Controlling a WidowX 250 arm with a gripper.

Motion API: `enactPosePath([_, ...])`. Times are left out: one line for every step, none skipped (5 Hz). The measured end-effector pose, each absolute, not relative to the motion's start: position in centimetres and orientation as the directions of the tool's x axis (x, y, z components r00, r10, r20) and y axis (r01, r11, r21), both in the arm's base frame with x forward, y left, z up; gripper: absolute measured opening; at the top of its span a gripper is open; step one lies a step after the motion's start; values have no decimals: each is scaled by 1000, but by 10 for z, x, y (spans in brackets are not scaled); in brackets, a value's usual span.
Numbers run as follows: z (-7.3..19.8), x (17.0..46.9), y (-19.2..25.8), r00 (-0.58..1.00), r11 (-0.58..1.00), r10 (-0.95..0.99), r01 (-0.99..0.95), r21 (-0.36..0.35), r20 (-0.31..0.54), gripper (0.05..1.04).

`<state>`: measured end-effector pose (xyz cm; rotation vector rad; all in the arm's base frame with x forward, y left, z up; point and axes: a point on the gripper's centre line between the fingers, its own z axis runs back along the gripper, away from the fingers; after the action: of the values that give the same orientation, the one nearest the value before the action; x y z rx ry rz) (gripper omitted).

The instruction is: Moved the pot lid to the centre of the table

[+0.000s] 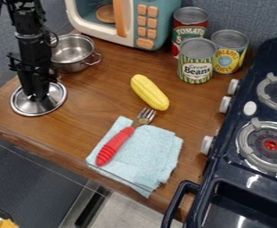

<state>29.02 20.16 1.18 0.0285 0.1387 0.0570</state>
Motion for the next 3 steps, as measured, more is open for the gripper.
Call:
enactPosePath([12,290,202,989,998,52,-48,33,-138,274])
enactPosePath([14,291,199,992,999,43,-40,32,-120,274])
enactPosePath([38,300,180,999,999,-15,17,43,-47,274])
